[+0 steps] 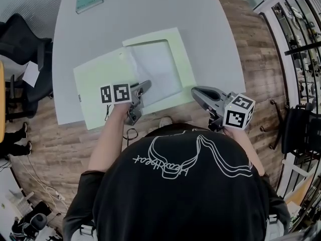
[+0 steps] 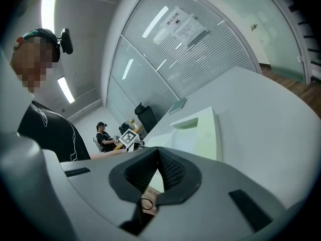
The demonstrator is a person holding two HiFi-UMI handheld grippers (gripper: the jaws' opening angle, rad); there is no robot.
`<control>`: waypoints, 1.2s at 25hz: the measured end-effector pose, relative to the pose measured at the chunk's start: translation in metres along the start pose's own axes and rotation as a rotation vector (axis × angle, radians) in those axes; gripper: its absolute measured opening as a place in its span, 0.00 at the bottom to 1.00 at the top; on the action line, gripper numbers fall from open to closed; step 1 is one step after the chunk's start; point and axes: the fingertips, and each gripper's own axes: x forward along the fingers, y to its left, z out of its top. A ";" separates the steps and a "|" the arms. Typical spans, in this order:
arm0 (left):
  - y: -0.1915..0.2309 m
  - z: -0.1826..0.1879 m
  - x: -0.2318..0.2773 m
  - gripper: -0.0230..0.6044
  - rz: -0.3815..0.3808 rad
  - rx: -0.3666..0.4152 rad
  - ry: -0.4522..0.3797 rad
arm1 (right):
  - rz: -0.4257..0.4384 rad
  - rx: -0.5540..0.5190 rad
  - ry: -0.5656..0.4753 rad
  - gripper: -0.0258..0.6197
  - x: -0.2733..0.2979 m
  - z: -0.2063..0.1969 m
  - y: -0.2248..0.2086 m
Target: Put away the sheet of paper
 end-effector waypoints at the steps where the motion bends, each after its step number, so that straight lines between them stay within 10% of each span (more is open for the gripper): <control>1: -0.002 -0.001 0.001 0.20 -0.003 0.004 0.007 | 0.001 0.004 0.002 0.05 0.000 -0.001 0.000; 16: -0.004 0.005 -0.040 0.45 0.231 0.189 -0.117 | 0.066 -0.049 0.027 0.05 0.006 0.001 0.011; 24: -0.097 0.006 -0.081 0.41 0.084 0.297 -0.272 | 0.146 -0.079 -0.043 0.05 -0.023 0.023 0.034; 30: -0.200 -0.029 -0.097 0.14 -0.095 0.516 -0.312 | 0.241 -0.149 -0.051 0.05 -0.043 0.030 0.076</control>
